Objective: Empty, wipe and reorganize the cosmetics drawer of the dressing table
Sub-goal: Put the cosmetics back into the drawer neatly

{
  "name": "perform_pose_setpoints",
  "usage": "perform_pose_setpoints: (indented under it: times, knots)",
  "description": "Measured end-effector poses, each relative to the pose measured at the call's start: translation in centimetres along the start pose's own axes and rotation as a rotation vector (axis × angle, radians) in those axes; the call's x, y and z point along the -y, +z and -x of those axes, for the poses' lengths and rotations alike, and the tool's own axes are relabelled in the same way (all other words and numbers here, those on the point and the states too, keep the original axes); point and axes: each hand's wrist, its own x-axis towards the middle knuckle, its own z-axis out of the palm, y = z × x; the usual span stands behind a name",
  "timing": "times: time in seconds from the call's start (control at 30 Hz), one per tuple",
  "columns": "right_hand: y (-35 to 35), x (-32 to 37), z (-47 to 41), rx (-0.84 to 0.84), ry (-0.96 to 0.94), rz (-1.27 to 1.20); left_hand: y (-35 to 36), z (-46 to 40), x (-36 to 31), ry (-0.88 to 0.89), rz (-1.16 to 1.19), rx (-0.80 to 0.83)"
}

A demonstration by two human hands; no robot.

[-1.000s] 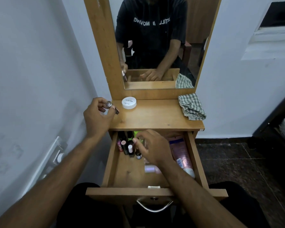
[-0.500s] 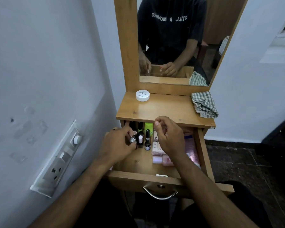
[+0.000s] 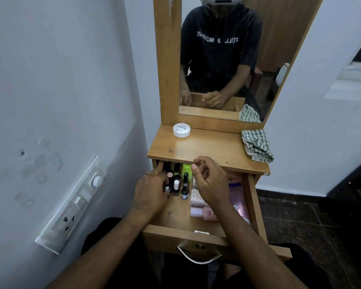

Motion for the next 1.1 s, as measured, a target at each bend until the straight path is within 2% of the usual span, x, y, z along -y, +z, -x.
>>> perform_pose_setpoints:
  times: [0.13,0.33,0.57,0.9,1.1]
  knots:
    - [1.1,0.3,-2.6,0.004,0.018,0.078,0.2,0.2,-0.2,-0.020,-0.008,0.001]
    - [3.3,2.3,-9.3,0.018,0.051,0.354,0.1,0.7,0.0,-0.102,0.090,-0.018]
    - [5.6,2.1,-13.3,0.138,0.111,0.654,0.4,0.8,0.0,-0.148,0.183,-0.028]
    - [6.7,1.3,-13.9,0.208,0.078,0.633,0.1,0.5,-0.3,-0.159,0.276,-0.143]
    - [6.6,0.7,-13.9,0.163,0.135,0.530,-0.4,0.3,-0.3,-0.175,0.285,-0.155]
